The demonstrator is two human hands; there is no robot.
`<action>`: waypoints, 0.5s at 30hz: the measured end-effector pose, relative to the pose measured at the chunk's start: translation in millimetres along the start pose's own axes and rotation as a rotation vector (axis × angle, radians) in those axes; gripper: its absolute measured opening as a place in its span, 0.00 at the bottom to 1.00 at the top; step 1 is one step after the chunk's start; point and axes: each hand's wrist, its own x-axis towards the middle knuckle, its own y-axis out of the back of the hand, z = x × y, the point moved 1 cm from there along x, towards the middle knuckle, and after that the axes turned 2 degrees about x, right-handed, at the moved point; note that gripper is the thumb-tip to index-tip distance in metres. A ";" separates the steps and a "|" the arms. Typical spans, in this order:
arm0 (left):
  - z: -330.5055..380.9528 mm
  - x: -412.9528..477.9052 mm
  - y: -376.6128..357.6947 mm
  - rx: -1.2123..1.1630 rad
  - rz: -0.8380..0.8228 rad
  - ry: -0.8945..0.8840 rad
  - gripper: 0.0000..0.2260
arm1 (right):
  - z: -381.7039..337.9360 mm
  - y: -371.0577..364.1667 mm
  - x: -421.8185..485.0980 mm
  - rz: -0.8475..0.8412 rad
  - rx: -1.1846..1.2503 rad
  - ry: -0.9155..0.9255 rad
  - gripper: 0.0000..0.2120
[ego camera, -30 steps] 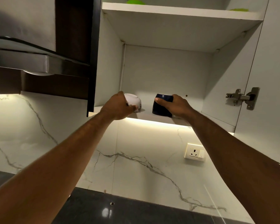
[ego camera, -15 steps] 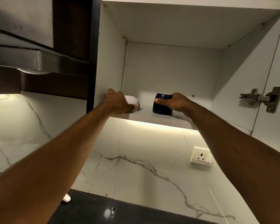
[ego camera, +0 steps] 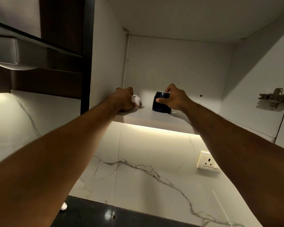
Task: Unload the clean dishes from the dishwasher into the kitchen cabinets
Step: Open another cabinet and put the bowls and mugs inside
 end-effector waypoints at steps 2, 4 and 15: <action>-0.6 7.8 -0.6 0.063 -0.002 0.009 0.26 | -0.5 -0.5 6.2 0.001 -0.053 0.027 0.24; -0.3 14.2 1.8 0.147 -0.009 -0.001 0.26 | -1.4 -0.7 12.8 0.008 -0.130 0.052 0.24; 1.2 54.3 -7.0 0.292 -0.087 -0.031 0.20 | 3.2 -8.4 26.9 0.037 -0.333 0.092 0.17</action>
